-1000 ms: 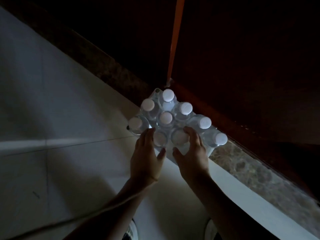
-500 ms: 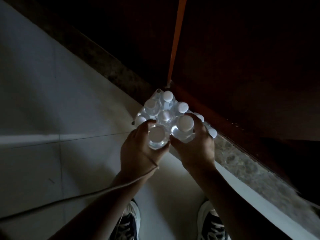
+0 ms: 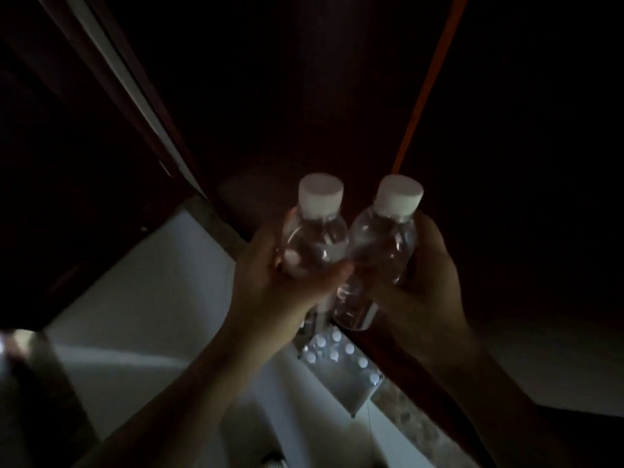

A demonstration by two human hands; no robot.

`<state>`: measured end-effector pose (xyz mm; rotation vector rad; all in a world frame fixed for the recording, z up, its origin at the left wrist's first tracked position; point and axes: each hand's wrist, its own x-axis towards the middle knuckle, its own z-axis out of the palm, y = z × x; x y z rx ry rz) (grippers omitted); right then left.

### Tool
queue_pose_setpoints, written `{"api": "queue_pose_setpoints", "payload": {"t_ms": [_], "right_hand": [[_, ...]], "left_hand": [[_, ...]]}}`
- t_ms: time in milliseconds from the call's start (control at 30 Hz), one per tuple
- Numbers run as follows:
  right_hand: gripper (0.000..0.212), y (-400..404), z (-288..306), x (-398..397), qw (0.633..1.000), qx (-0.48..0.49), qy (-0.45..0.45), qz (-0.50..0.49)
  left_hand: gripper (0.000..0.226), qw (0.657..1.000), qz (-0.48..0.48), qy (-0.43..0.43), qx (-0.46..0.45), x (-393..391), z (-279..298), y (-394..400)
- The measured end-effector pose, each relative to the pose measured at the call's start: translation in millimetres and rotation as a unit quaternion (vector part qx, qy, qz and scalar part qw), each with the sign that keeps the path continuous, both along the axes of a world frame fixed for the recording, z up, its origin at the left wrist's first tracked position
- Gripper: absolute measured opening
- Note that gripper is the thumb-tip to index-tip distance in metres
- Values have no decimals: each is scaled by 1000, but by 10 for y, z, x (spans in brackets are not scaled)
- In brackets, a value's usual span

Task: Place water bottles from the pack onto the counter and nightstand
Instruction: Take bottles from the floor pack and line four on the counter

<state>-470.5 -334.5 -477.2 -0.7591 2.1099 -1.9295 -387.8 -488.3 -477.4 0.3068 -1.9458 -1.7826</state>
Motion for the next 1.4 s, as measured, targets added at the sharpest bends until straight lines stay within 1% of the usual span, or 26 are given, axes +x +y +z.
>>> {"api": "queue_pose_setpoints", "payload": {"t_ms": [67, 100, 167, 233, 333, 400, 467, 600, 767, 833, 900, 967, 1033, 1133, 1200, 1300, 1400], "right_hand": [[58, -104, 868, 25, 997, -71, 5, 21], [55, -146, 1283, 44, 994, -100, 23, 26], [50, -195, 2054, 106, 987, -144, 59, 40], [48, -218, 2759, 196, 980, -169, 83, 55], [49, -228, 3606, 351, 974, -176, 127, 64], [50, -198, 4017, 450, 969, -189, 144, 61], [52, -158, 4312, 552, 967, -200, 145, 63], [58, -71, 4629, 737, 962, -219, 156, 45], [58, 94, 4784, 922, 963, -216, 163, -10], [56, 242, 4801, 972, 962, -203, 175, -55], [55, 460, 4794, 1024, 958, -184, 189, -116], [53, 737, 4782, 1111, 948, -161, 205, -184], [51, 1073, 4765, 1251, 934, -139, 217, -248], [52, 1650, 4764, 1564, 903, -109, 235, -343], [53, 2064, 4777, 1831, 874, -100, 247, -406], [52, 2699, 4774, 2355, 822, -98, 258, -498], [53, 3347, 4735, 3005, 758, -104, 269, -585]], "left_hand": [[38, 999, 6, 44, 12, -26, 920, -43], [37, 997, 10, 69, 13, -33, 1348, -64], [33, 993, 17, 111, 17, -1, 2141, -79], [31, 989, 22, 147, 21, 76, 2818, -76], [33, 983, 11, 182, 19, 227, 3605, -45], [35, 981, 2, 194, 23, 335, 3985, 9], [34, 980, -5, 198, 23, 428, 4247, 78], [29, 976, -13, 216, 33, 523, 4569, 189], [33, 973, -50, 220, 57, 502, 4708, 262], [29, 971, -81, 216, 55, 459, 4731, 317], [31, 971, -115, 208, 39, 408, 4736, 426], [34, 968, -150, 198, 35, 349, 4729, 606], [30, 961, -199, 188, 27, 304, 4716, 899], [30, 941, -287, 179, 30, 345, 4681, 1519], [29, 918, -358, 165, 47, 458, 4666, 1991], [33, 874, -458, 151, 53, 742, 4666, 2737], [34, 829, -536, 147, 66, 1095, 4692, 3528]]}}
